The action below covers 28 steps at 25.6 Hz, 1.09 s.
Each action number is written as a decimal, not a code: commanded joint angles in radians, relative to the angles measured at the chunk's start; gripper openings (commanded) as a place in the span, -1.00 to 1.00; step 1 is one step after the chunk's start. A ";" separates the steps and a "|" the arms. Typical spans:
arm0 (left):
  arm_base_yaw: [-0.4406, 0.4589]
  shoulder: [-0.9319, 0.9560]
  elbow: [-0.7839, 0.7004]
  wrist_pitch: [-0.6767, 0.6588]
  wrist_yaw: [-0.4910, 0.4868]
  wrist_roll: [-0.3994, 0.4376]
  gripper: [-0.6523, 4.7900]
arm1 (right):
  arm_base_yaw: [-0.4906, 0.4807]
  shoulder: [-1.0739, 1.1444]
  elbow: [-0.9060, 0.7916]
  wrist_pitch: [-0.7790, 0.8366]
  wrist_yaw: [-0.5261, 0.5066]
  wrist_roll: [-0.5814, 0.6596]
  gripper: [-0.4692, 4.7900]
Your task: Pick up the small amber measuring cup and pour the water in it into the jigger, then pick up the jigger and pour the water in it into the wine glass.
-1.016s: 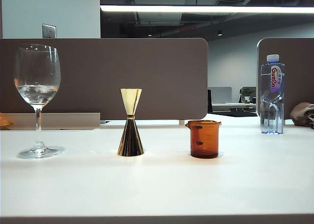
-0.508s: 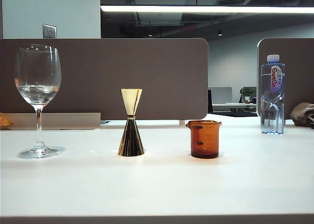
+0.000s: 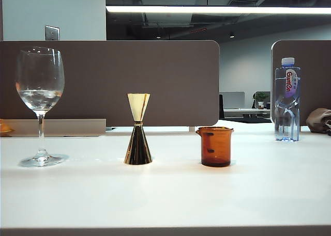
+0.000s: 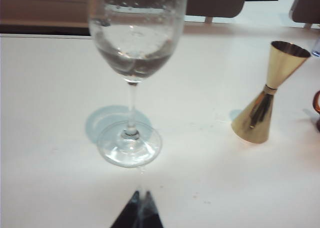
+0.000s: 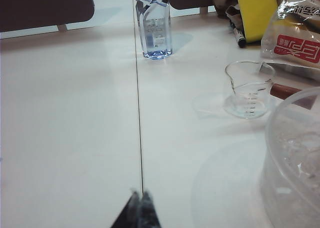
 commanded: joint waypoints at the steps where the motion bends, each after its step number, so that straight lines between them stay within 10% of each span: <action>1: 0.050 0.002 0.001 0.000 0.010 -0.002 -0.77 | 0.000 0.000 -0.007 0.013 0.002 0.000 -0.84; 28: 0.104 0.002 0.001 -0.006 -0.031 0.005 -0.77 | 0.000 0.000 -0.007 0.013 0.002 0.000 -0.84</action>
